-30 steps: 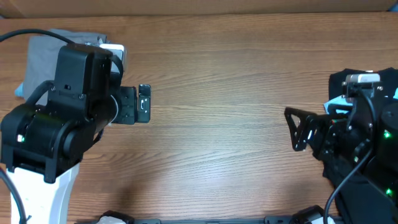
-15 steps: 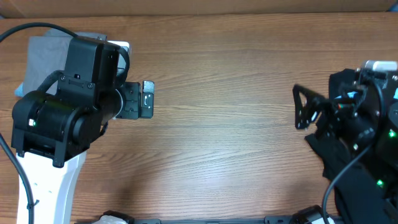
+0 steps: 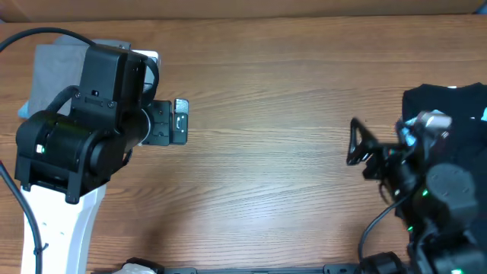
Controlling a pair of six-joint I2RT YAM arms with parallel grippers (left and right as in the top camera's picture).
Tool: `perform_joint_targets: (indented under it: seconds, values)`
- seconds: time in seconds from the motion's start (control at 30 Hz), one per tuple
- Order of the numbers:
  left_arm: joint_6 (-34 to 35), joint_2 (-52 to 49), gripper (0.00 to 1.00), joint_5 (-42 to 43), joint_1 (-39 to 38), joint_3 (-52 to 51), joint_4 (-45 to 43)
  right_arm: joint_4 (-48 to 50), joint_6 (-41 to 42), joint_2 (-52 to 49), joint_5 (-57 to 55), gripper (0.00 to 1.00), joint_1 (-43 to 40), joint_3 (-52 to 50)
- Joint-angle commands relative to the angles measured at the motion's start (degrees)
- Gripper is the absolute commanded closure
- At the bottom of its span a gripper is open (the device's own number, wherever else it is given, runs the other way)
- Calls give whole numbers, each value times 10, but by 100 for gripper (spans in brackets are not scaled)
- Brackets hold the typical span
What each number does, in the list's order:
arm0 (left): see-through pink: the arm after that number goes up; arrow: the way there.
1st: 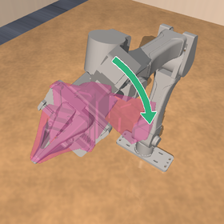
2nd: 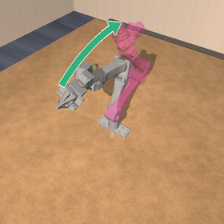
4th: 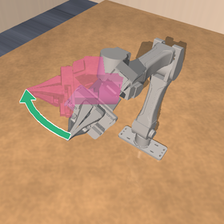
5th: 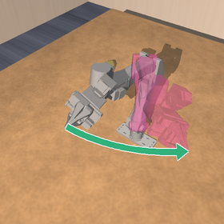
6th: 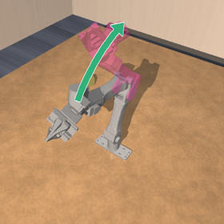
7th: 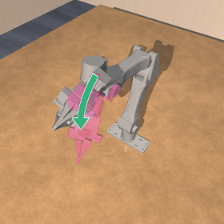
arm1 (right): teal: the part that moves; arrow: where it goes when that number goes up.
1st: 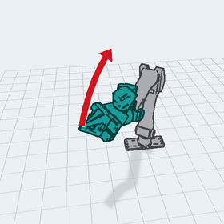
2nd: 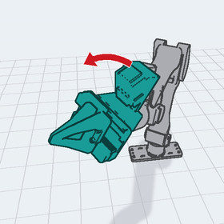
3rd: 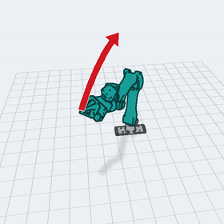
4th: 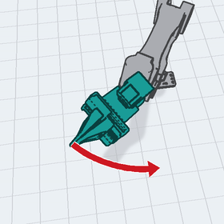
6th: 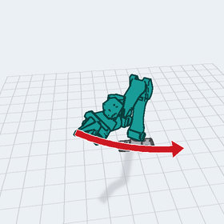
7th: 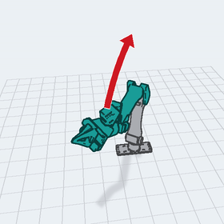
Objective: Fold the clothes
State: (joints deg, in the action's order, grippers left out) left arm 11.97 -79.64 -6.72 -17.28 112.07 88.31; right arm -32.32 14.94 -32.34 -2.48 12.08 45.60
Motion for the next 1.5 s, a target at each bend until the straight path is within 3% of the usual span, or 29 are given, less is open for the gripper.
perform_joint_targets:
  seconds: [0.0,0.33,0.8,1.2,1.47]
  values:
    - [9,-2,0,-8,-4,0,0,31,-1,76,28,0,-5,-85]
    - [9,-2,0,-8,-4,0,0,168,1,323,68,0,-49,-285]
    - [9,-2,0,-8,-4,0,0,386,1,322,99,0,-55,-454]
    - [9,-2,0,-8,-4,0,0,279,0,322,97,0,-55,-452]
    - [9,-2,0,-8,-4,0,0,282,0,320,96,0,-55,-451]
